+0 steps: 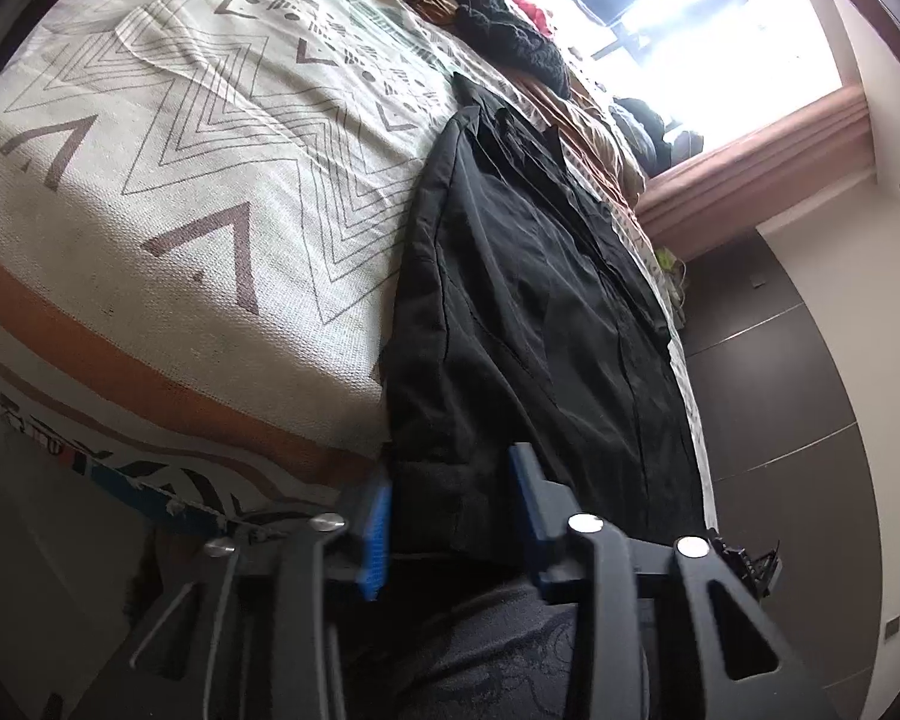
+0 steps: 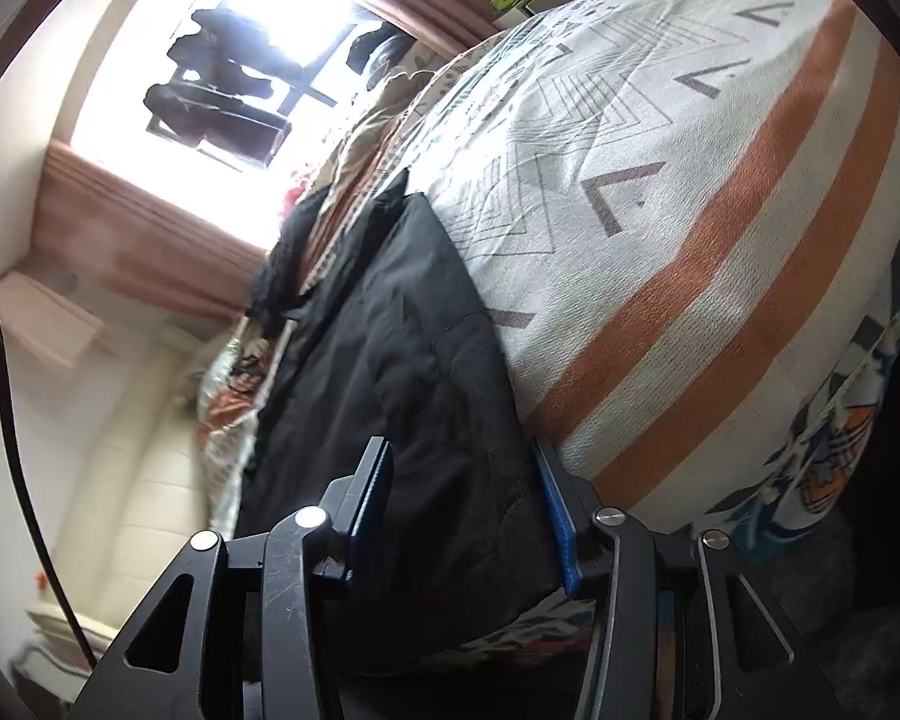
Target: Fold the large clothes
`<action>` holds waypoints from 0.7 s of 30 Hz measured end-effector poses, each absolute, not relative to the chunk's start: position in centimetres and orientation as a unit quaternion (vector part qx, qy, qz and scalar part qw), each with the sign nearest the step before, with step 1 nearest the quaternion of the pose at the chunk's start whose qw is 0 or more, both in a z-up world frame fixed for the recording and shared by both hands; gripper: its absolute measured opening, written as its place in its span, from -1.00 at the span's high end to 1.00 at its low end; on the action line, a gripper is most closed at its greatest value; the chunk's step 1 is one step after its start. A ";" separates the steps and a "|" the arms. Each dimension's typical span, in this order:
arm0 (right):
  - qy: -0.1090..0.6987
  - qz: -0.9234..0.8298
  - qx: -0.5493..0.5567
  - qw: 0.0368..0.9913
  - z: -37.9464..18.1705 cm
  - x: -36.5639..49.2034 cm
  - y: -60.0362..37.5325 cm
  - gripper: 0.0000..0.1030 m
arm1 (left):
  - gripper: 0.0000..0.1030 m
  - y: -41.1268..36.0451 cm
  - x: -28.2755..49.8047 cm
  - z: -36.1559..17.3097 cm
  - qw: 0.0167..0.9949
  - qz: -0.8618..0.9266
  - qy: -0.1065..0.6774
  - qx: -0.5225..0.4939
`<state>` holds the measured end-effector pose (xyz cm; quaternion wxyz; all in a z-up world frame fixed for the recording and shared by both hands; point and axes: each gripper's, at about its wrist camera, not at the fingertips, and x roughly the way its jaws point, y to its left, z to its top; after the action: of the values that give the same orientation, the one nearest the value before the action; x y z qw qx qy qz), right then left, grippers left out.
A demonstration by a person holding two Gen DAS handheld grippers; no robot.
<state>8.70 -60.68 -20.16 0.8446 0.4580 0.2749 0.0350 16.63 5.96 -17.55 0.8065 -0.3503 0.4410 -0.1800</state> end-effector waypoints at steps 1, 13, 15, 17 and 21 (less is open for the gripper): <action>0.269 0.045 0.458 0.846 -19.9 8.7 -60.5 0.33 | 0.40 6.0 16.5 -17.2 0.810 -0.182 0.435 -0.349; 0.291 -0.013 0.418 0.861 -17.7 10.4 -59.4 0.90 | 0.82 5.7 17.7 -16.2 0.826 -0.146 0.431 -0.331; 0.281 -0.010 0.411 0.867 -16.1 10.0 -59.2 0.91 | 0.87 5.6 17.3 -15.1 0.837 -0.151 0.421 -0.317; 0.270 0.000 0.416 0.868 -14.7 9.7 -59.0 0.92 | 0.88 5.9 17.0 -14.2 0.840 -0.157 0.411 -0.319; 0.247 0.024 0.409 0.878 -11.5 8.9 -57.8 0.92 | 0.89 7.4 16.2 -12.1 0.844 -0.158 0.382 -0.343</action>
<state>8.89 -57.76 -11.47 0.8784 0.4086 0.2468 0.0239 16.16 7.45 -12.10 0.8436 -0.3432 0.3818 -0.1578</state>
